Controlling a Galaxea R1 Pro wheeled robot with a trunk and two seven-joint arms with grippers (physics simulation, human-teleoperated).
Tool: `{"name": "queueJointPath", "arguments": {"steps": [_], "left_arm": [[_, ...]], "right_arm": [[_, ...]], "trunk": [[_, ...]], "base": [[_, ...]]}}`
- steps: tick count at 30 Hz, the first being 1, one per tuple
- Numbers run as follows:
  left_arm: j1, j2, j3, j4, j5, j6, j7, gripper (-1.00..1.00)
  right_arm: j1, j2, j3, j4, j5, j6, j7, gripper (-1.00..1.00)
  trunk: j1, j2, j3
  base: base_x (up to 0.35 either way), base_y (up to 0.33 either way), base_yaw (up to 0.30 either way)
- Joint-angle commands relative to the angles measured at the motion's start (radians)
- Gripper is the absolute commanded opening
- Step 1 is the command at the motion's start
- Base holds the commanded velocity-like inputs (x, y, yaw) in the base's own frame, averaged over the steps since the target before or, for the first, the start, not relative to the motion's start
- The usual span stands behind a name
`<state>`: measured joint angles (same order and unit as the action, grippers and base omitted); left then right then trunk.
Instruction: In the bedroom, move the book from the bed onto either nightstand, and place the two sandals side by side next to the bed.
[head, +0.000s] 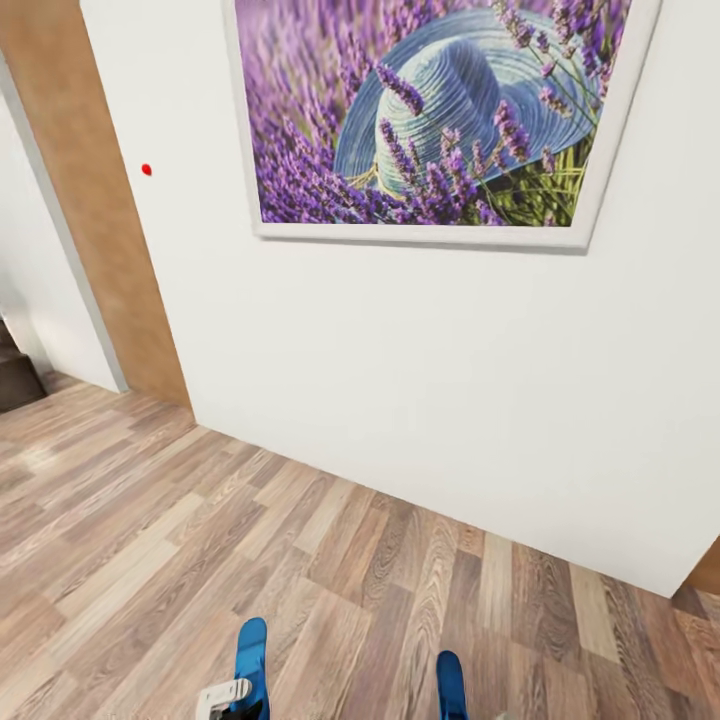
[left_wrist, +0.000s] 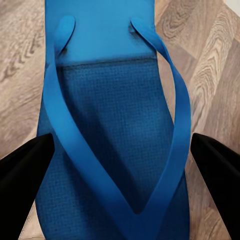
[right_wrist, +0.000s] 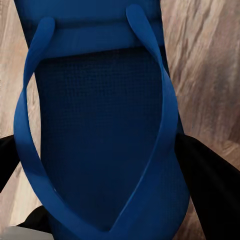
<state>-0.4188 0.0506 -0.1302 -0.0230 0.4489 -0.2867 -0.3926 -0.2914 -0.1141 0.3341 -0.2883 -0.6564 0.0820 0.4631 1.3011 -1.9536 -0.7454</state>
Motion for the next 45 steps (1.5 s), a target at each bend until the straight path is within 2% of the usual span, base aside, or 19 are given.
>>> {"name": "queueJointPath", "arguments": {"steps": [1,45], "left_arm": [[-0.001,0.0,-0.008,0.001,0.01,-0.003,-0.003,-1.0],[-0.001,0.0,-0.008,0.001,0.009,-0.003,-0.004,-1.0]], "right_arm": [[0.0,-0.001,0.003,-0.002,-0.011,0.007,0.002,-1.0],[0.0,-0.001,0.003,-0.002,-0.011,0.007,0.002,-1.0]], "trunk": [[0.0,0.0,-0.001],[0.0,0.0,-0.001]], "base": [[0.0,0.0,0.292],[0.0,0.0,0.292]]}}
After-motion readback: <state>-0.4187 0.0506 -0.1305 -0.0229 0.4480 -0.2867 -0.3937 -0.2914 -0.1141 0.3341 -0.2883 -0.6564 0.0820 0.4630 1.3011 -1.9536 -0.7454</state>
